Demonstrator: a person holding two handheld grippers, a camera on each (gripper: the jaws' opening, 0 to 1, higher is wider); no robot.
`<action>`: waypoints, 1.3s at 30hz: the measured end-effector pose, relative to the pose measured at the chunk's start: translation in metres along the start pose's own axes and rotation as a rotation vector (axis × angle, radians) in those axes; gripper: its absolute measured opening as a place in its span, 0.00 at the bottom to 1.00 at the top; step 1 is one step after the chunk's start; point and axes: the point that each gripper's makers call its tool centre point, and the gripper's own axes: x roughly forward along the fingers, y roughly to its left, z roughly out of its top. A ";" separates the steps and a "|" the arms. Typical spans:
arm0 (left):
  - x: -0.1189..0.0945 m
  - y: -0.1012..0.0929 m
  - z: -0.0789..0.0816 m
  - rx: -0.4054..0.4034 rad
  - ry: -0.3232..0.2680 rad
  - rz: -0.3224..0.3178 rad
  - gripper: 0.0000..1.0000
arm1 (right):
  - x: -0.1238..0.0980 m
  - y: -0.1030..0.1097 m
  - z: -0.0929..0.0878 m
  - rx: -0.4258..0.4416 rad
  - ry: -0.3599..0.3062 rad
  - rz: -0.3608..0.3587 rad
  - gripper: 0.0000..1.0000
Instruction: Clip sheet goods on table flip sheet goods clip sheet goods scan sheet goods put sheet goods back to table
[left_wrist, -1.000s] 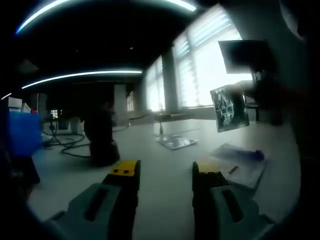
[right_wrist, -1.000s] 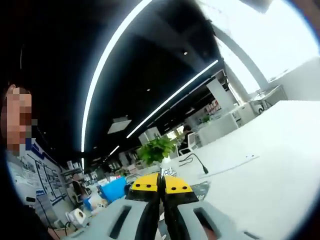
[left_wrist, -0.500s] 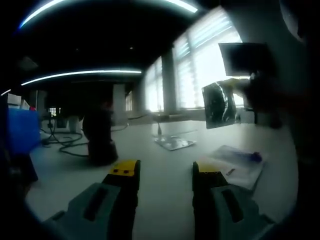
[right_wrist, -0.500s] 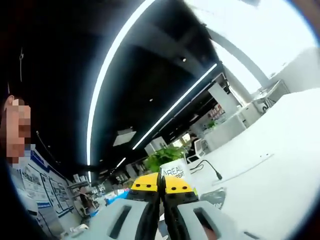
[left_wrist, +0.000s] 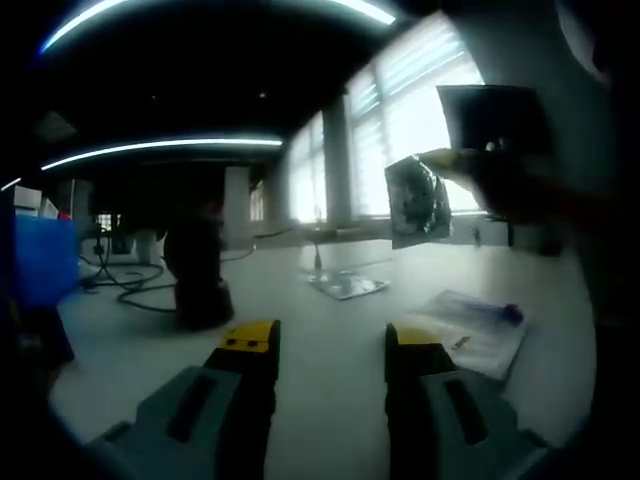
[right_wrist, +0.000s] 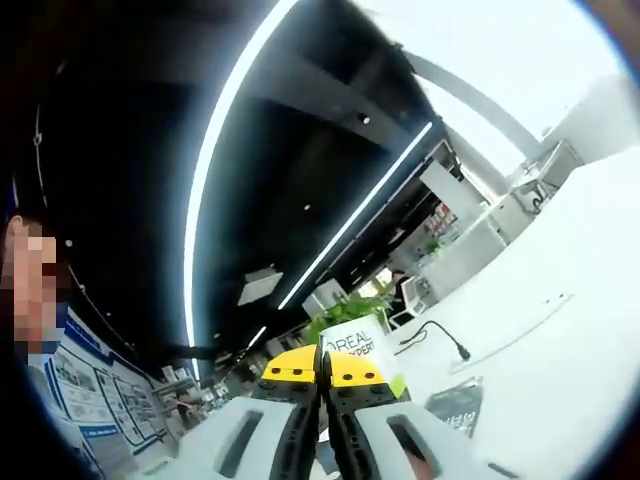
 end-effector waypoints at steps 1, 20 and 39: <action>0.000 0.000 0.000 0.000 0.000 0.000 0.34 | 0.000 0.001 0.000 0.009 -0.003 0.002 0.00; 0.000 0.000 0.000 -0.004 -0.001 0.000 0.34 | 0.103 0.004 -0.029 0.063 0.021 0.022 0.00; 0.000 0.000 0.001 -0.002 -0.002 0.004 0.34 | 0.141 0.004 -0.036 0.019 0.021 0.033 0.00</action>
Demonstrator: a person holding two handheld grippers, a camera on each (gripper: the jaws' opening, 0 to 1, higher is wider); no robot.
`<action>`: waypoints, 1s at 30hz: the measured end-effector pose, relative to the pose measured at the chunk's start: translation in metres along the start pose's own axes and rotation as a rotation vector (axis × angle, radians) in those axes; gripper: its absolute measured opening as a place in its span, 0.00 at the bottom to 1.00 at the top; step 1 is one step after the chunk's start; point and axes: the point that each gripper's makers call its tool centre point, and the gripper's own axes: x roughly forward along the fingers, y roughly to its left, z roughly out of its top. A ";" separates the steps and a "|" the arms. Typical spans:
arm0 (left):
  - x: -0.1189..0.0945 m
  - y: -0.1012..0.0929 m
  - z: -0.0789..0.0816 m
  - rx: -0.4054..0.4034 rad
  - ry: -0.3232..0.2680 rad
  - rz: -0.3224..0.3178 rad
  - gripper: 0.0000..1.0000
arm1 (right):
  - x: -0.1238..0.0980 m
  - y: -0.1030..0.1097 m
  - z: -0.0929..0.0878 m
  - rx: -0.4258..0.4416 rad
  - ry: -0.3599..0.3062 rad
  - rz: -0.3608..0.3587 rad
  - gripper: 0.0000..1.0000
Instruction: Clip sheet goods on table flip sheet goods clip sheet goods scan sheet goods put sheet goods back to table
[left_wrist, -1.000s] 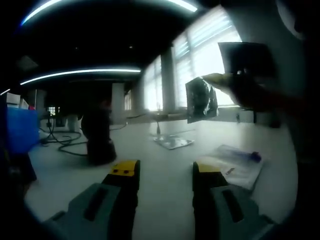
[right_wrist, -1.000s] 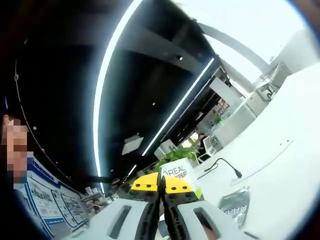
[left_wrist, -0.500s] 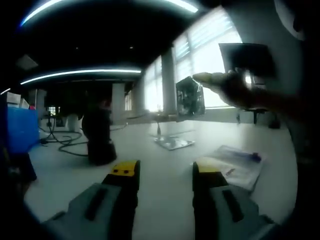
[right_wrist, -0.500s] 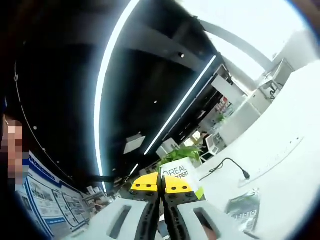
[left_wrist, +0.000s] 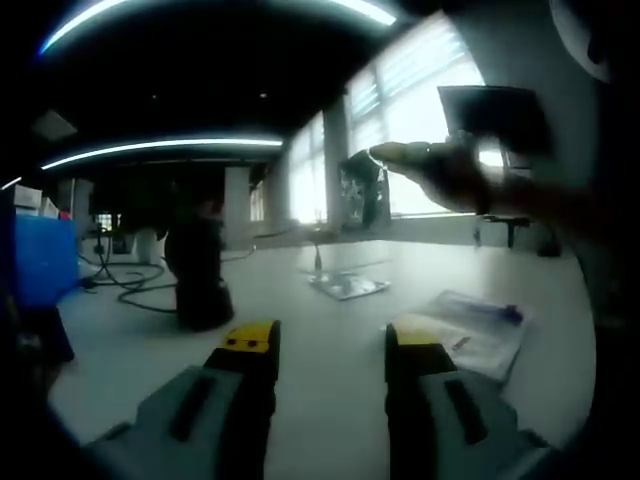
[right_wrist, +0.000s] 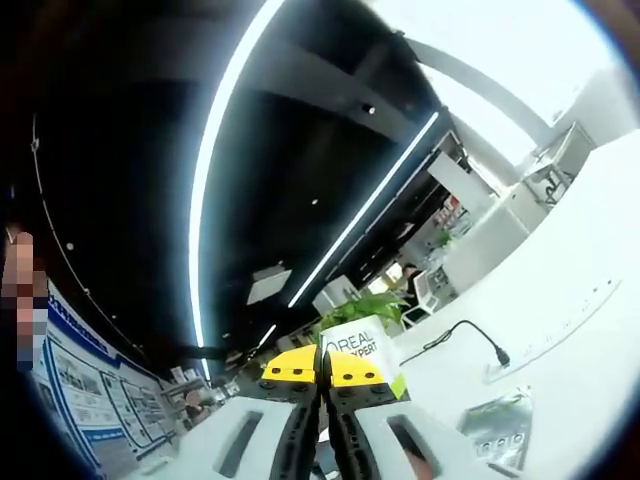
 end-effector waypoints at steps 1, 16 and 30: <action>0.000 0.000 0.000 -0.001 0.000 0.001 0.34 | 0.001 0.001 -0.001 0.000 -0.002 0.000 0.00; 0.000 0.000 0.001 0.000 -0.002 0.000 0.34 | 0.021 0.007 -0.017 -0.045 0.006 0.002 0.00; 0.000 0.001 0.001 -0.003 -0.003 0.001 0.34 | 0.034 0.004 -0.031 -0.051 -0.004 -0.015 0.00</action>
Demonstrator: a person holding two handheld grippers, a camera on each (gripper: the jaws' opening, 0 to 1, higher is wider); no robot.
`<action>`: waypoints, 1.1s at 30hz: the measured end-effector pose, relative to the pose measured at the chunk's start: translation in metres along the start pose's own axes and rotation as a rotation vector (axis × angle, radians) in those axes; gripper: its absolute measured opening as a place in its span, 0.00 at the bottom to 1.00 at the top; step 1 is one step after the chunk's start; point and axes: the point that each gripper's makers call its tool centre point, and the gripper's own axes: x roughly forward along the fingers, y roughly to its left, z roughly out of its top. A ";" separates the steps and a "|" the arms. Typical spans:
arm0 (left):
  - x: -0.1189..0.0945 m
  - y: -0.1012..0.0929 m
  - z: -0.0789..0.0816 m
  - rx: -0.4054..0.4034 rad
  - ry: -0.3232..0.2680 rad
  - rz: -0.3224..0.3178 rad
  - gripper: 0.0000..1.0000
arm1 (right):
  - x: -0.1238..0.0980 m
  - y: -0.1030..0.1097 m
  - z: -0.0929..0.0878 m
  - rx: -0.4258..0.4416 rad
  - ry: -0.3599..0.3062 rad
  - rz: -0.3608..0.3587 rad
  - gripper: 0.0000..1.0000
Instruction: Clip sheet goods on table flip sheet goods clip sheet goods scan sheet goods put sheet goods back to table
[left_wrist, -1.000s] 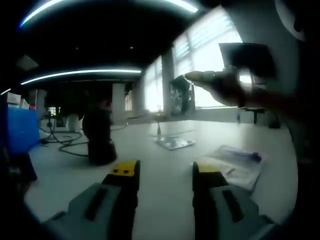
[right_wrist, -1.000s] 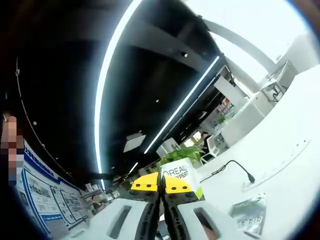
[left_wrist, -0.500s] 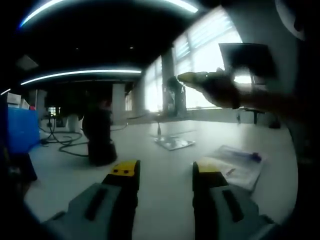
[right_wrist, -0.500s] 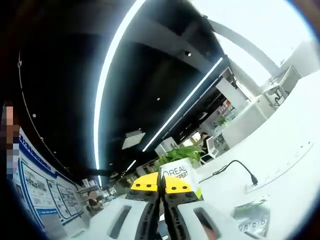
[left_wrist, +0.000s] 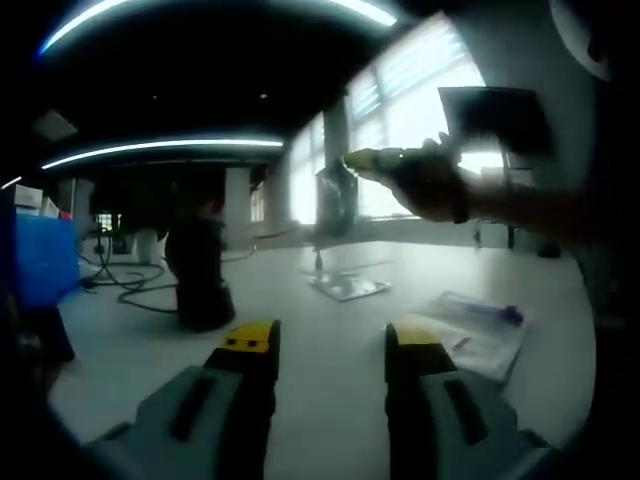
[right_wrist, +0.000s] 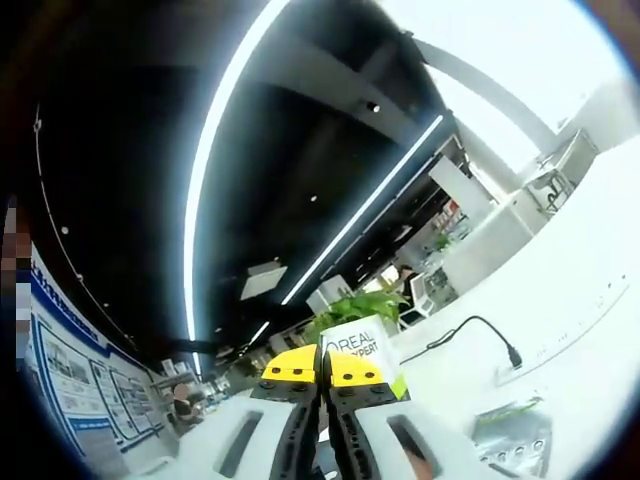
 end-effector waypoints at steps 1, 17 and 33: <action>0.000 0.000 0.000 0.000 0.000 0.000 0.34 | 0.000 -0.001 -0.001 0.000 0.000 0.000 0.00; 0.000 0.001 0.000 -0.004 -0.002 0.000 0.34 | 0.006 -0.010 -0.023 -0.019 0.035 -0.005 0.00; 0.000 0.003 -0.001 -0.002 -0.003 0.001 0.34 | 0.007 -0.023 -0.033 0.021 0.043 -0.039 0.00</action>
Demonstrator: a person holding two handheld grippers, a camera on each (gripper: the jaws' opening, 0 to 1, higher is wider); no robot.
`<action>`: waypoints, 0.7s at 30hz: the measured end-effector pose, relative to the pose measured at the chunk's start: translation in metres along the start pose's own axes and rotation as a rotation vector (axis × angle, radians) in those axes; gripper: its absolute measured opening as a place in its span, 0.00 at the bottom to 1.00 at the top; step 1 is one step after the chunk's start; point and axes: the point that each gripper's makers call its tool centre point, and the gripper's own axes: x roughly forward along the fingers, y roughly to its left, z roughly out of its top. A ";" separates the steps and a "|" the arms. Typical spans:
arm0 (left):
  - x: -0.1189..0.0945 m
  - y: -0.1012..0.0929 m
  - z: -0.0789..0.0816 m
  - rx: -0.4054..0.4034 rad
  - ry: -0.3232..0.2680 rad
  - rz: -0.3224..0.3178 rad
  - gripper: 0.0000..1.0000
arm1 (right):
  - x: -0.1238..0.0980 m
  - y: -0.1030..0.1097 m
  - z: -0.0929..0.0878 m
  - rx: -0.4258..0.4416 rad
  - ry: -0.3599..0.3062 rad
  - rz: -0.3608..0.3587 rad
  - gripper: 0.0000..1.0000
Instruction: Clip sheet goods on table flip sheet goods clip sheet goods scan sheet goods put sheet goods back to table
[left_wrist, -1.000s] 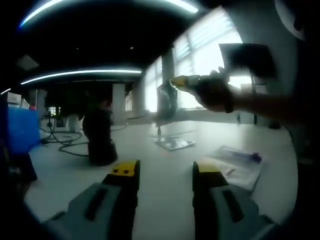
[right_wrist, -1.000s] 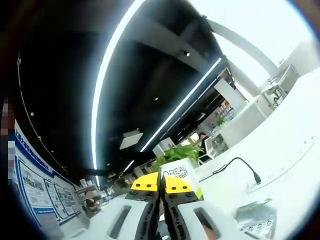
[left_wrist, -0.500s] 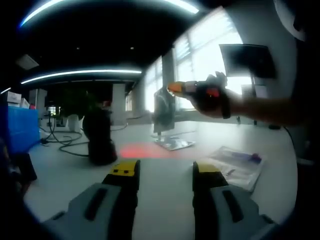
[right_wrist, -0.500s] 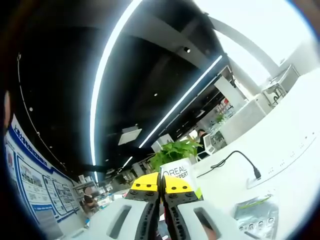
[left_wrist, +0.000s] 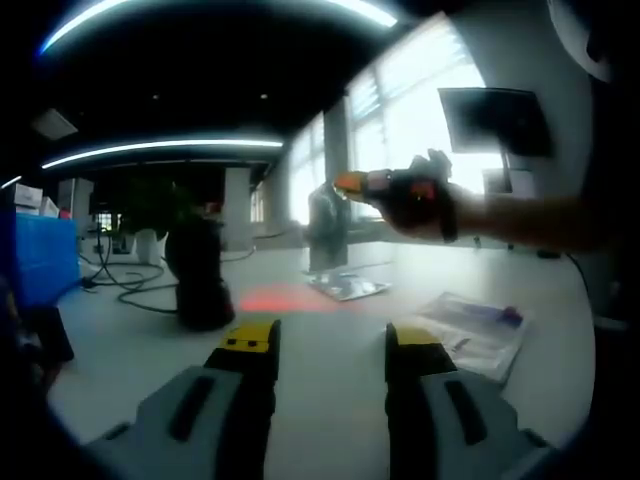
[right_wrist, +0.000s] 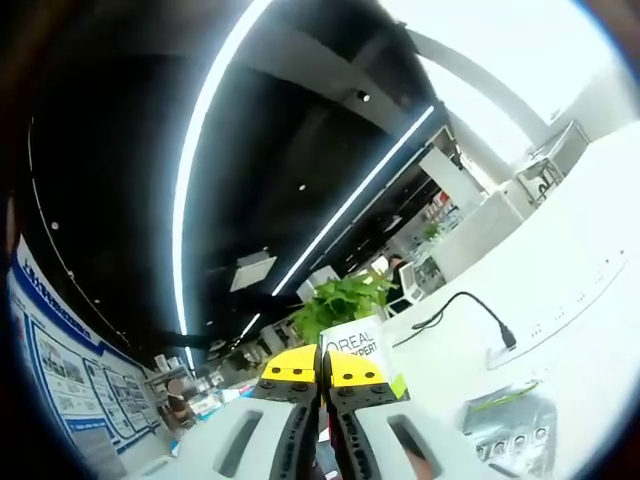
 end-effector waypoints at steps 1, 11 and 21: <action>0.000 0.000 0.000 0.000 -0.001 -0.001 0.34 | 0.000 0.001 -0.001 0.002 0.003 -0.004 0.00; 0.000 -0.001 0.000 0.000 0.000 0.000 0.34 | 0.009 -0.010 -0.002 0.022 0.002 -0.017 0.00; 0.000 0.001 -0.001 -0.001 0.001 -0.003 0.34 | 0.014 -0.012 -0.006 0.042 -0.006 -0.028 0.00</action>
